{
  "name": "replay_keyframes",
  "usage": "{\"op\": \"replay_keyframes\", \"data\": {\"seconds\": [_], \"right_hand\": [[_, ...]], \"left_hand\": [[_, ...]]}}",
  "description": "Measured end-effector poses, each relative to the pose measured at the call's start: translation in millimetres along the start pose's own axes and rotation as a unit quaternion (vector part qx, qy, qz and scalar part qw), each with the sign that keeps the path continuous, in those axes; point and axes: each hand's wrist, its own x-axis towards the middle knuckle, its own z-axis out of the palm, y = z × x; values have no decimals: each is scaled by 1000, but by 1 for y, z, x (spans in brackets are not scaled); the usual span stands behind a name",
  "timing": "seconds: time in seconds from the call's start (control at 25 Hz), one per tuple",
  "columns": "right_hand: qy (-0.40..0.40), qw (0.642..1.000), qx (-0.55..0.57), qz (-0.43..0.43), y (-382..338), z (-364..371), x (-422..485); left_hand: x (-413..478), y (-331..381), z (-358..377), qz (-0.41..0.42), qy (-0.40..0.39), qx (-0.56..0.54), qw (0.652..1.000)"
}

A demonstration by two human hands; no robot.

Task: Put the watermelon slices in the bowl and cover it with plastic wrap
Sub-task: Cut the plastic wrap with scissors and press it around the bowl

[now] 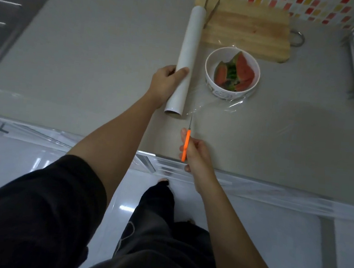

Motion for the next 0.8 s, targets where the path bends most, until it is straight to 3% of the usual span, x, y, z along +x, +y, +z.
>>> {"op": "replay_keyframes", "data": {"seconds": [0.24, 0.44, 0.8], "right_hand": [[-8, 1000, -25, -3, -21, 6, 24], [-16, 998, -5, -61, -14, 5, 32], [-32, 998, 16, -53, -22, 5, 39]], "left_hand": [[2, -2, 0, -3, 3, 10, 1000], [1, -3, 0, 0, 6, 4, 1000], [-1, -2, -1, -8, 3, -27, 1000]]}}
